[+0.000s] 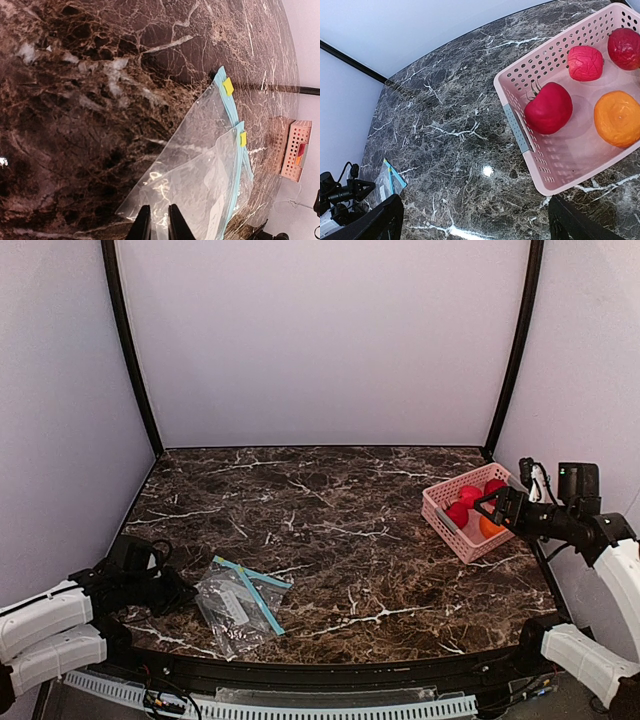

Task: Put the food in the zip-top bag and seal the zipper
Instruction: Pick up the zipper food storage bag at the center of the board.

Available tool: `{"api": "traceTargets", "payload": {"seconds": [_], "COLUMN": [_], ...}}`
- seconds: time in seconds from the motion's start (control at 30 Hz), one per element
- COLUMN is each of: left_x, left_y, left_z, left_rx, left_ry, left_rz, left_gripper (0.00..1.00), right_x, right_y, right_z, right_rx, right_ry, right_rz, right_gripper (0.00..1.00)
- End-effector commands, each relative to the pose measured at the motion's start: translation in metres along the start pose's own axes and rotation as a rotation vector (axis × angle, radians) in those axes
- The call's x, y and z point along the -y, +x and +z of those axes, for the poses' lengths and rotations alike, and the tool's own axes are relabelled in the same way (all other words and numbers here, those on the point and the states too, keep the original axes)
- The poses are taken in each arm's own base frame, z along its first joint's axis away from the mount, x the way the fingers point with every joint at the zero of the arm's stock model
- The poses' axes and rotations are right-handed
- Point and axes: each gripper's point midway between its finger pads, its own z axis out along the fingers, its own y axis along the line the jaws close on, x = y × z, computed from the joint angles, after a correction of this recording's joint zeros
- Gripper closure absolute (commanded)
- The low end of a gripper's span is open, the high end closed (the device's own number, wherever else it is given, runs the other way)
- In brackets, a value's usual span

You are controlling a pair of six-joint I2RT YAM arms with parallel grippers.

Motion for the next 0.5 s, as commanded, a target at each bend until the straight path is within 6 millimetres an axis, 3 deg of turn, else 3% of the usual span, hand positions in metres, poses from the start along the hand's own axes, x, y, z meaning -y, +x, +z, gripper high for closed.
{"api": "traceTargets", "payload": {"seconds": [0.0, 0.47], "left_x": [-0.0027, 0.0004], "left_y": [0.0051, 0.0095], "left_z": [0.0051, 0.0128], "left_rx": [-0.014, -0.049], "left_ry": [0.021, 0.043], "left_rz": [-0.021, 0.002], "left_gripper": [0.87, 0.90], "right_x": [-0.0024, -0.0005], "right_y": [-0.0033, 0.0009], "right_z": [0.0022, 0.0043], "right_rx": [0.017, 0.007], "right_ry": [-0.014, -0.013], "right_rz": [-0.010, 0.002], "right_gripper": [0.01, 0.01]}}
